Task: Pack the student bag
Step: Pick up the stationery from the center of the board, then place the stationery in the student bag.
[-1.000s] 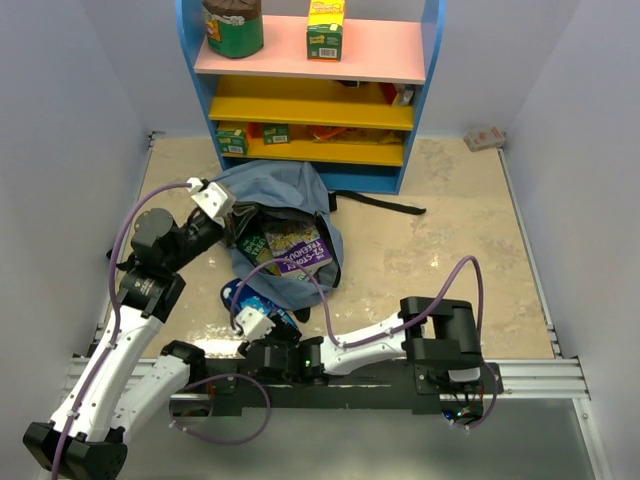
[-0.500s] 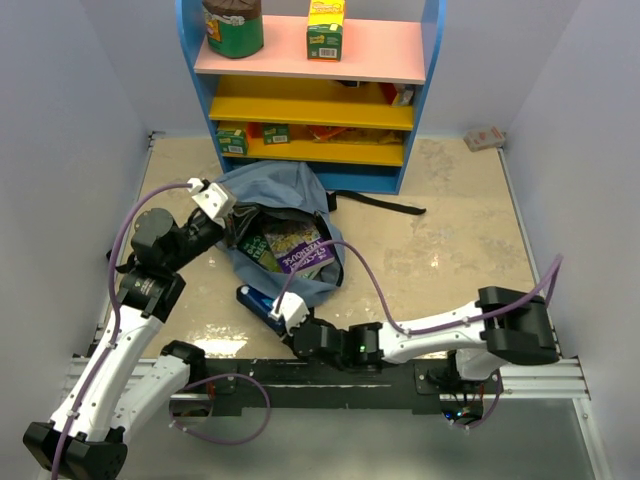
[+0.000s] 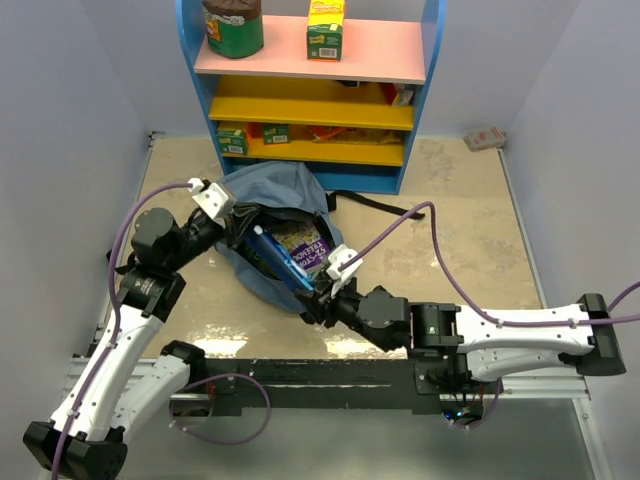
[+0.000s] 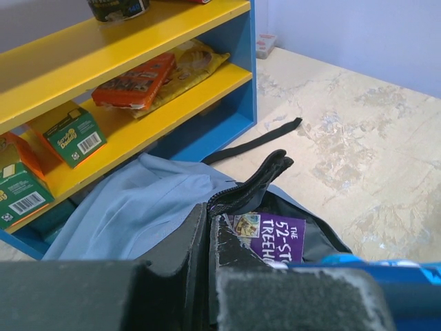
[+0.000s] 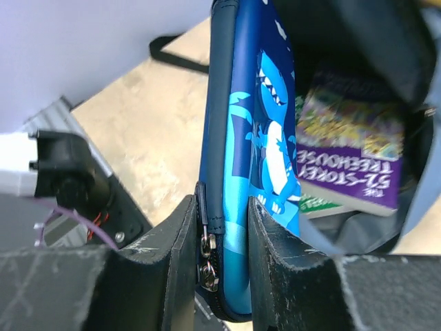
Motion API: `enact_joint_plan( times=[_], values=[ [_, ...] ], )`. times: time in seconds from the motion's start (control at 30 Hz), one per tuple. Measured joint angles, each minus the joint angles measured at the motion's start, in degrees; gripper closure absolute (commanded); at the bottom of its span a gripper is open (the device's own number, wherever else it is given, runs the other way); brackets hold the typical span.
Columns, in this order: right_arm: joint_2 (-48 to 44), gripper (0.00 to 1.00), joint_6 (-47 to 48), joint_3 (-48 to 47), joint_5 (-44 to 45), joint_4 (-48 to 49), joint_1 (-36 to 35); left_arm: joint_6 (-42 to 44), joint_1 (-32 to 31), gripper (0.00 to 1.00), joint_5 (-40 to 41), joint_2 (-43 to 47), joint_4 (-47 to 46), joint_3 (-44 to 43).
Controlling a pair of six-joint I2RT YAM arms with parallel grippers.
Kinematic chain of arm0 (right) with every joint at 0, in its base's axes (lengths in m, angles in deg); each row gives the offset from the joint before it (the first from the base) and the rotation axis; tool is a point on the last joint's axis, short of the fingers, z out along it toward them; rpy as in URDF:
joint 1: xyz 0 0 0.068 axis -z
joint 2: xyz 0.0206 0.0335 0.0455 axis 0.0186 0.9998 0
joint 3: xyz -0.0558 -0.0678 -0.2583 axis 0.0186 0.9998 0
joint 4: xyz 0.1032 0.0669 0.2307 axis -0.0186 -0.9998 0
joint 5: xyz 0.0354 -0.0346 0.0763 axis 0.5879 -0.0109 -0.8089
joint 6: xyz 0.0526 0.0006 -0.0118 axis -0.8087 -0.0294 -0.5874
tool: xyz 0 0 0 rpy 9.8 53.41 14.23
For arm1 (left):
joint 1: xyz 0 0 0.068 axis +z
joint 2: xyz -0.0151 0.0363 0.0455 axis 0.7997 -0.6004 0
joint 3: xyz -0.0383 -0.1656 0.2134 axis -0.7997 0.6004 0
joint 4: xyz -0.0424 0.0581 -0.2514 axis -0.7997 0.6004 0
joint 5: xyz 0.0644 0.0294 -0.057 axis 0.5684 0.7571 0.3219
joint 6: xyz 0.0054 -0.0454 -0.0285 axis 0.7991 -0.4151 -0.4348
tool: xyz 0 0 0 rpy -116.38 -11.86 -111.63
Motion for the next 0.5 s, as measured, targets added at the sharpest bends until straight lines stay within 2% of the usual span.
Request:
enact_joint_plan(
  times=[0.2, 0.47, 0.5],
  values=[
    [2.03, 1.00, 3.74, -0.50, 0.09, -0.57, 4.87, -0.07, 0.00, 0.97, -0.26, 0.00, 0.00, 0.00],
    [19.85, 1.00, 11.85, -2.23, -4.11, 4.35, 16.90, -0.50, 0.00, 0.97, -2.45, 0.00, 0.50, -0.17],
    [22.53, 0.94, 13.55, -3.02, -4.00, 5.92, 17.75, -0.59, 0.00, 0.97, -2.97, 0.00, 0.66, -0.17]
  ],
)
